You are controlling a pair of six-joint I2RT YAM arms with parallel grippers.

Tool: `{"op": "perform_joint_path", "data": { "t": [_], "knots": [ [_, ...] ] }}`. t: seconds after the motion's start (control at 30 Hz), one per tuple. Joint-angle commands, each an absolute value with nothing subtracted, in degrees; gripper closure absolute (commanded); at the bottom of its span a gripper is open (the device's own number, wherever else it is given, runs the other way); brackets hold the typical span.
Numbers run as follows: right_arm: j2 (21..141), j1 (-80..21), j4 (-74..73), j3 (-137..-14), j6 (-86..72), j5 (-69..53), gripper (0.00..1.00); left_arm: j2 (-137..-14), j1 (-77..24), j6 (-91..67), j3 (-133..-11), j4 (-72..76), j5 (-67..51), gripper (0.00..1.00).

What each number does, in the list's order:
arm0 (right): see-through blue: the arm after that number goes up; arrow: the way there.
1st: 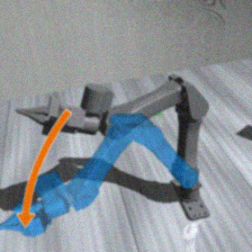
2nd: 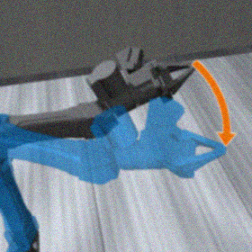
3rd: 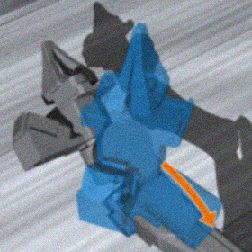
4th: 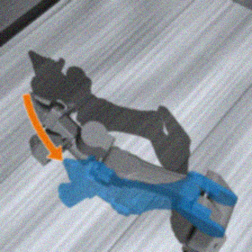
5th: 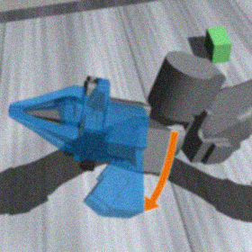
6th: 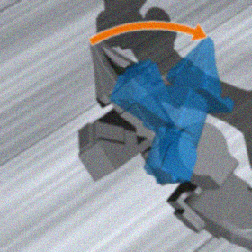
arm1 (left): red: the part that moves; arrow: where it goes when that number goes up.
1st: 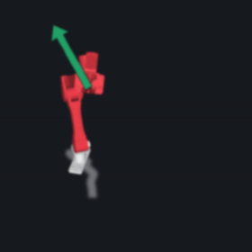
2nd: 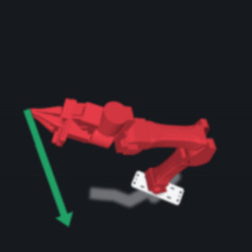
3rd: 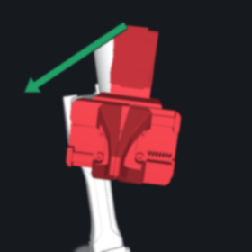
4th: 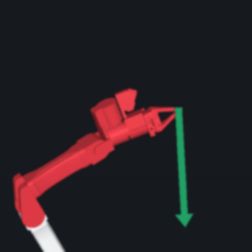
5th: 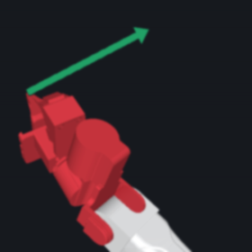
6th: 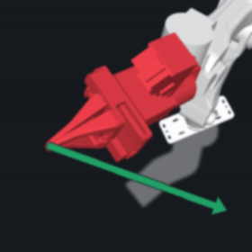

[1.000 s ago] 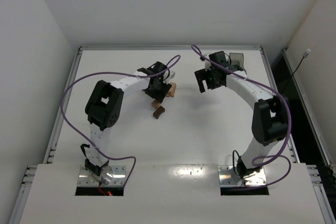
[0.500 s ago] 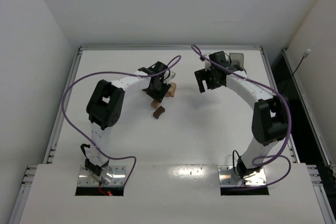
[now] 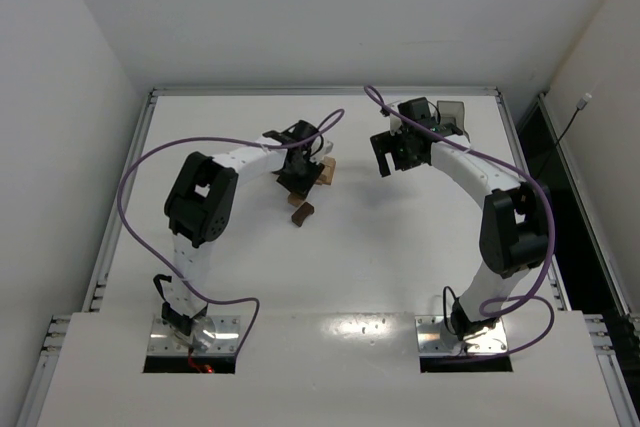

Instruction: Build the wood block tower

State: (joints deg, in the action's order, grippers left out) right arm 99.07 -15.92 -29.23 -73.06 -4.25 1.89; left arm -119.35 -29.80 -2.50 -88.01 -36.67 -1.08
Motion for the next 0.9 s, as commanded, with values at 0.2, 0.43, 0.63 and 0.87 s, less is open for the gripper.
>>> {"op": "perform_joint_path", "data": {
  "t": [0.2, 0.43, 0.63, 0.87],
  "knots": [
    [99.0, -16.3, -28.1, -74.1, -4.0, 1.1, 0.17, -116.2, -29.2, -3.1, -86.9, -36.5, -1.1, 0.59],
    [99.0, -16.3, -28.1, -74.1, -4.0, 1.1, 0.17, -116.2, -28.7, -3.1, -88.5, -37.0, -0.6, 0.61],
    [99.0, -16.3, -28.1, -74.1, -4.0, 1.1, 0.17, -116.2, -28.7, -3.1, -89.8, -37.5, -0.1, 0.6],
    [99.0, -16.3, -28.7, -74.6, -4.0, 1.1, 0.17, -116.2, -28.7, -3.1, -89.8, -38.1, -0.6, 0.72]
  ]
}}
